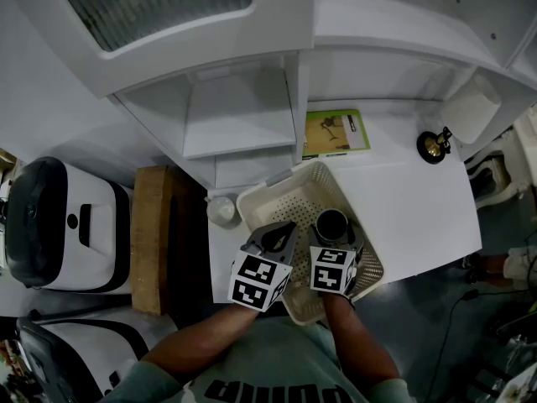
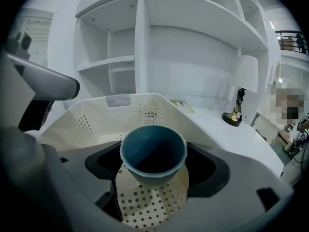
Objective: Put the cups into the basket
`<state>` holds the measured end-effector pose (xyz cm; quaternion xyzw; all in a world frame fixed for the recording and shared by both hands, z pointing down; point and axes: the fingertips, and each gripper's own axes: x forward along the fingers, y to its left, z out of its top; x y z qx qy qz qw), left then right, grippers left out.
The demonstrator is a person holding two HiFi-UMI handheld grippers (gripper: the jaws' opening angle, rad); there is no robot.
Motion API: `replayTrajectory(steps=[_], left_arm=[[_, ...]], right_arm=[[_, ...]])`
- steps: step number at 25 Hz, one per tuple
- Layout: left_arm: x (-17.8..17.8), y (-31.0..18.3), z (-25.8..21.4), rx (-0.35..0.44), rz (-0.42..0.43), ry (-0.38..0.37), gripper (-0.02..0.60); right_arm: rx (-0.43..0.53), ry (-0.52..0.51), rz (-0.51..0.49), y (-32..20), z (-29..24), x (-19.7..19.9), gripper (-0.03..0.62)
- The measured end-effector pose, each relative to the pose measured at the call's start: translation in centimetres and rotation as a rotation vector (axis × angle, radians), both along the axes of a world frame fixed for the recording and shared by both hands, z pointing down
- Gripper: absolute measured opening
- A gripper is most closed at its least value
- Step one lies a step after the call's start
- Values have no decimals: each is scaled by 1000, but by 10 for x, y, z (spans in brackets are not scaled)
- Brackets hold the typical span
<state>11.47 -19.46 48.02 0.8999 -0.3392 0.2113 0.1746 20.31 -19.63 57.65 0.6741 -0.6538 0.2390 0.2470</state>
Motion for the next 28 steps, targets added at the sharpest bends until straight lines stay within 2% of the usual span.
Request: replayTrajectory(steps=[13, 28], left_arm=[[-6, 6, -8, 1, 4, 43, 6], [-19, 21, -20, 28, 0, 73, 6]], right_arm=[[-92, -49, 4, 20, -1, -4, 380], [2, -23, 8, 48, -43, -9, 380]])
